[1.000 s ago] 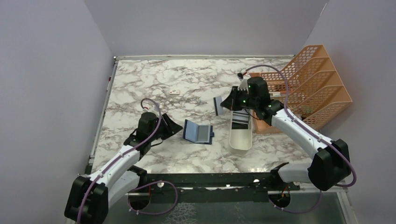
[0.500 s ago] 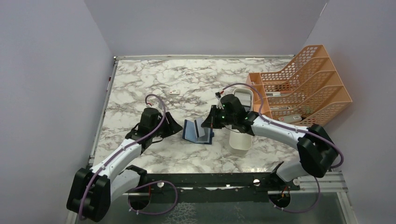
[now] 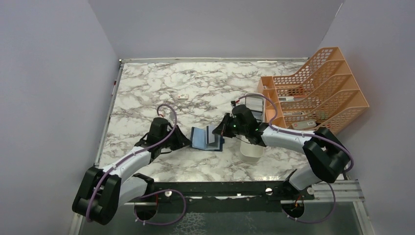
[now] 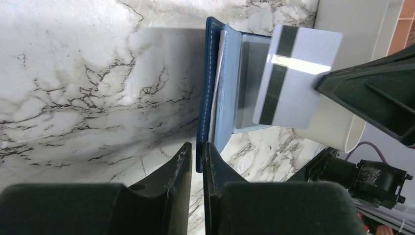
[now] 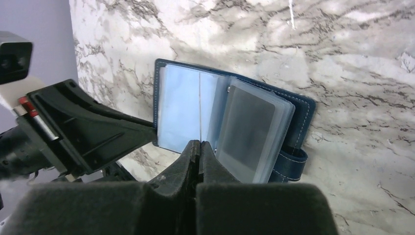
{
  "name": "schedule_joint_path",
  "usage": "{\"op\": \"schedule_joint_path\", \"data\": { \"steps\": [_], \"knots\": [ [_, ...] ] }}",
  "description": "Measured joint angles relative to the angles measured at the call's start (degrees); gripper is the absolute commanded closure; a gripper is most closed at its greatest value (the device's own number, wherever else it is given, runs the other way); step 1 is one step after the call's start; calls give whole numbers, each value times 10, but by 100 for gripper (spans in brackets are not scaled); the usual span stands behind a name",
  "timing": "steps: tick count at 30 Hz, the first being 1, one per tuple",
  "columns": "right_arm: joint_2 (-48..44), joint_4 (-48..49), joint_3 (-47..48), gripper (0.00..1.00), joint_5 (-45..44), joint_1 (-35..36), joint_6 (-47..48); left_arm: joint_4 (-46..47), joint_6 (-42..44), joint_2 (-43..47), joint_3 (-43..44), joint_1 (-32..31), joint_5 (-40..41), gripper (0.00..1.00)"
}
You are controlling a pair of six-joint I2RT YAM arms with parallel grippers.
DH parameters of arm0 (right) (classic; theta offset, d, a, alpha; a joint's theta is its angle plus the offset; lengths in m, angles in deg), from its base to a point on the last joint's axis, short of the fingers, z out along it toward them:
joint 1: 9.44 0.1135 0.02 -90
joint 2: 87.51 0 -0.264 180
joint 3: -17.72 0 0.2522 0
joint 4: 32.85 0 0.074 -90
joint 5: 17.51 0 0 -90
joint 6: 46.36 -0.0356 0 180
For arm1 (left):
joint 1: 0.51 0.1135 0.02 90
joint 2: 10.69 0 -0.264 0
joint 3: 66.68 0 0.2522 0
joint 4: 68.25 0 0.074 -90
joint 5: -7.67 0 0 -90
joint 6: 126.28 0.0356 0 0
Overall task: Put the credit cards into the card holder
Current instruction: Insert the credit card into the card holder.
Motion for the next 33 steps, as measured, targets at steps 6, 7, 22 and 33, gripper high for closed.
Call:
{"op": "schedule_joint_path", "data": {
  "steps": [6, 7, 22, 33],
  "knots": [
    [33, 43, -19, 99, 5, 0, -20, -6, -5, 46, -24, 0, 24, 88],
    [36, 47, -20, 99, 5, 0, -23, -7, -6, 47, -27, 0, 28, 91],
    [51, 97, -37, 99, -1, 0, -49, -9, -12, 36, -44, 0, 34, 97],
    [66, 137, -49, 99, -7, 0, -62, -7, -17, 31, -50, 0, 34, 95]
  ]
}}
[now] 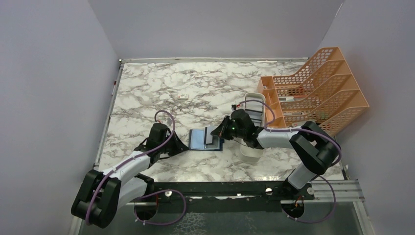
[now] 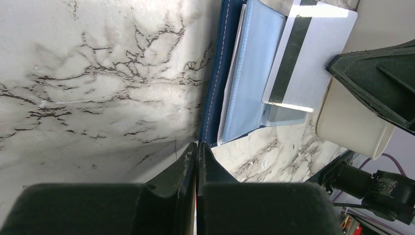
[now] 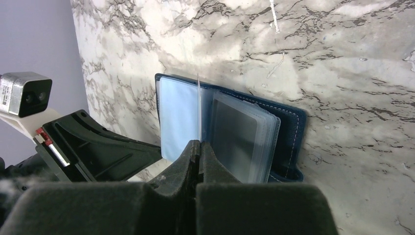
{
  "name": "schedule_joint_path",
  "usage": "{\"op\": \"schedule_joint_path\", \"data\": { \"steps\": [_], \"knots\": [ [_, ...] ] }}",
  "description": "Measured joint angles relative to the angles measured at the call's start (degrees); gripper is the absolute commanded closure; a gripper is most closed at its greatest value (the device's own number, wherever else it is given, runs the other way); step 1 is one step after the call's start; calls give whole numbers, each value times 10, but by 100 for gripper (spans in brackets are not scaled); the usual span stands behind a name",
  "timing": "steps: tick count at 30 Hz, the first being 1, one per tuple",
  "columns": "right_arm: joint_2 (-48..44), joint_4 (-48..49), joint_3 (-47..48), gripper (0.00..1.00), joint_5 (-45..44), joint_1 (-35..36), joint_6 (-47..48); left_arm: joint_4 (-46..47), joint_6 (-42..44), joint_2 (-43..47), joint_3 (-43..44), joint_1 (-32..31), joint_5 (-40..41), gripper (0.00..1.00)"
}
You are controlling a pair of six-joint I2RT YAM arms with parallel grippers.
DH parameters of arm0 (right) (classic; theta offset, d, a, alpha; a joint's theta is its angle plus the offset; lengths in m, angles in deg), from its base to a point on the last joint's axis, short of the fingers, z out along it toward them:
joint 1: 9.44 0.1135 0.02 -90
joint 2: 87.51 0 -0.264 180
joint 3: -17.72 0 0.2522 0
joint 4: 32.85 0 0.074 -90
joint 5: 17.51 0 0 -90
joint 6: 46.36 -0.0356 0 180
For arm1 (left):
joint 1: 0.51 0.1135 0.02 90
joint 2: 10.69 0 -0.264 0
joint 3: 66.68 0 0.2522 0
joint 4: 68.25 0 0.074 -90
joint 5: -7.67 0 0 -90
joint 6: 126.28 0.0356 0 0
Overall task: Put the credit cards into the card holder
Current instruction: Insert the credit card into the card holder.
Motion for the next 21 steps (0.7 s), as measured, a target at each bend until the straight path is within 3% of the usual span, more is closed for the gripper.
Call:
{"op": "schedule_joint_path", "data": {
  "steps": [11, 17, 21],
  "knots": [
    [13, 49, -26, 99, 0, 0, -13, 5, -3, -3, -5, 0, 0, 94],
    [13, 77, -49, 99, 0, 0, -17, 8, -10, -3, -6, 0, -2, 87],
    [14, 82, -49, 99, 0, 0, -17, -14, -12, 19, 4, 0, -2, 75]
  ]
}}
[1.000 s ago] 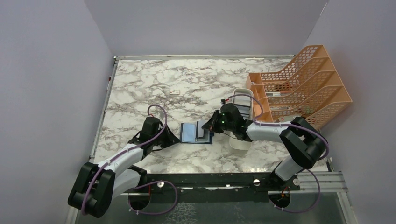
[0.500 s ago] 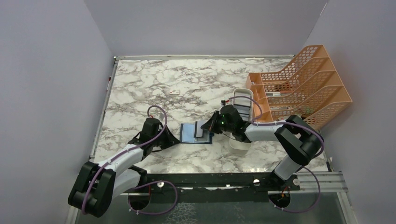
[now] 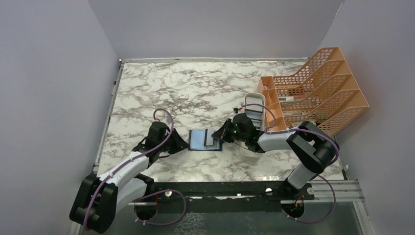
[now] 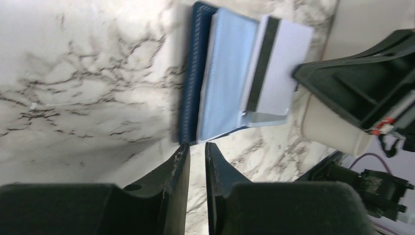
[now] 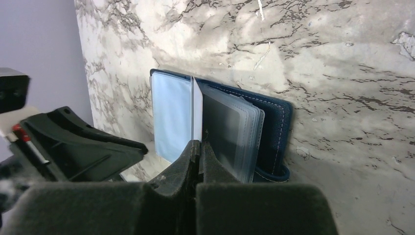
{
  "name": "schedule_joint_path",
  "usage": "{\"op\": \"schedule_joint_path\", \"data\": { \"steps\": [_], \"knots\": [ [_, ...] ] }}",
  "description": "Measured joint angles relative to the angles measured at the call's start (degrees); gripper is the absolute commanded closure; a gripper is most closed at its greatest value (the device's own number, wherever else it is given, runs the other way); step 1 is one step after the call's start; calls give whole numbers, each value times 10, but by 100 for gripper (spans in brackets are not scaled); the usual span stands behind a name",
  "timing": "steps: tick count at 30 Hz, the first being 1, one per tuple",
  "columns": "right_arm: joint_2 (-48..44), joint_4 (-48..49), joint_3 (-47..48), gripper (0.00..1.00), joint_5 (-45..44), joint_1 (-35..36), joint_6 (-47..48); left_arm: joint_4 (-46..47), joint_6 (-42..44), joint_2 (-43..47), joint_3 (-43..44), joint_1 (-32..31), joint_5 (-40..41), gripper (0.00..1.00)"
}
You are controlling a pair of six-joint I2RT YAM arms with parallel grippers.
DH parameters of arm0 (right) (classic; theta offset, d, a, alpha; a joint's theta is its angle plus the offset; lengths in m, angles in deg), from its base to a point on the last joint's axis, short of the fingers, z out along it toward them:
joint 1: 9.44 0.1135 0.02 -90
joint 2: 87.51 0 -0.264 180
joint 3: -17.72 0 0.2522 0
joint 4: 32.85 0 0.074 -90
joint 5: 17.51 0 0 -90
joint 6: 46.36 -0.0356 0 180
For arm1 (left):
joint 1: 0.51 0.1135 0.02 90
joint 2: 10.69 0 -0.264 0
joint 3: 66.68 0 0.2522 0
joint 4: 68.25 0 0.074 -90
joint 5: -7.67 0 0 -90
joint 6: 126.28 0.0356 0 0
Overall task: Put the credit cards into the card holder
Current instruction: Insert the credit card into the card holder.
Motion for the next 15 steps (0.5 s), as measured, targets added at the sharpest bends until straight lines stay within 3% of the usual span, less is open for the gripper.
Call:
{"op": "schedule_joint_path", "data": {
  "steps": [3, 8, 15],
  "knots": [
    [0, 4, -3, 99, 0, 0, 0, -14, 0, 23, 26, 0, 4, 74],
    [1, 19, -12, 99, 0, 0, 0, -2, 0, 23, 47, 0, 6, 100],
    [7, 26, -12, 99, 0, 0, 0, 17, 6, -54, 43, 0, 5, 100]
  ]
}}
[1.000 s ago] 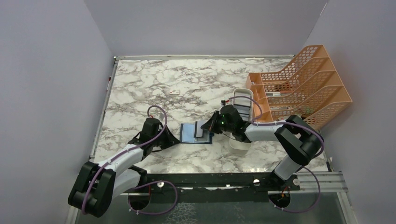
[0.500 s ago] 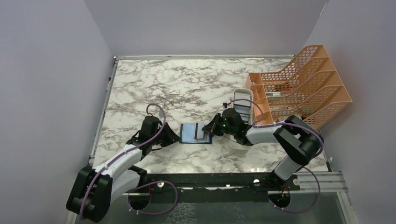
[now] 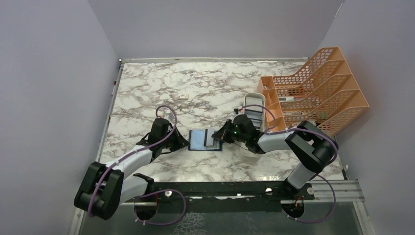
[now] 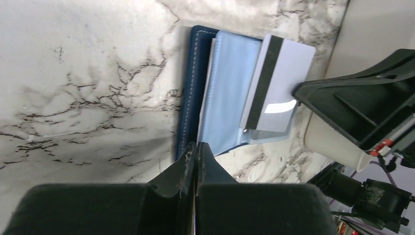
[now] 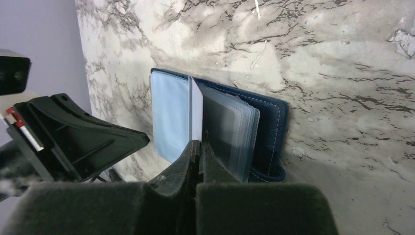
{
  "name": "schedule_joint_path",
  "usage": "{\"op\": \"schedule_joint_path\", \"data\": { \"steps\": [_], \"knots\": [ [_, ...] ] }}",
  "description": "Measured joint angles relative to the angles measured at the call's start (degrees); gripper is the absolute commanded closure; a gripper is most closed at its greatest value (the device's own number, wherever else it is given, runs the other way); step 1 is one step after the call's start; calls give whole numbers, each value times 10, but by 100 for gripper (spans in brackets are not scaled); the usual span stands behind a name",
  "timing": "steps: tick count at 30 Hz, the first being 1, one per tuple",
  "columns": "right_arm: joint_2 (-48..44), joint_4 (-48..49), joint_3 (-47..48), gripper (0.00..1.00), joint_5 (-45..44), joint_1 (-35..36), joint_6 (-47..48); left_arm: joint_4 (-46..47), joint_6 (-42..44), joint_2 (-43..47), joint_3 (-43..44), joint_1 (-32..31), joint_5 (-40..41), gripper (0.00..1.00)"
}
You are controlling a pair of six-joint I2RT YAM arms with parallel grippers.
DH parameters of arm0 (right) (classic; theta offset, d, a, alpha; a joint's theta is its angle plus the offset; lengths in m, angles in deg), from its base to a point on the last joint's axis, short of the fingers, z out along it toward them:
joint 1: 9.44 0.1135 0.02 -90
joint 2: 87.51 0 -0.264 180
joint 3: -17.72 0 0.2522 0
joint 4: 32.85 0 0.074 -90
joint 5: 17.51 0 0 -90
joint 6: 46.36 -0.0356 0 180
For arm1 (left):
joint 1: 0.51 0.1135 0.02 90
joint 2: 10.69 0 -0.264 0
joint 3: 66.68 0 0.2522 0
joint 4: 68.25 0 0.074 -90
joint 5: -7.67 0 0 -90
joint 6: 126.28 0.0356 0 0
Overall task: Put the credit cards into the card holder
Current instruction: Insert the credit card into the card holder.
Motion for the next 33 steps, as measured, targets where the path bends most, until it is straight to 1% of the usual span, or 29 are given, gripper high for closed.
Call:
{"op": "schedule_joint_path", "data": {
  "steps": [7, 17, 26, 33],
  "knots": [
    [1, 3, 0, 99, -3, 4, 0, 20, 5, -32, -18, 0, 0, 100],
    [21, 39, -4, 99, -3, 7, -7, 61, 8, -53, -23, 0, -5, 100],
    [0, 40, -31, 99, -21, 13, -23, 79, 7, -53, -31, 0, -7, 100],
    [23, 45, -16, 99, -18, 28, -25, 82, 7, -52, -32, 0, -8, 100]
  ]
}}
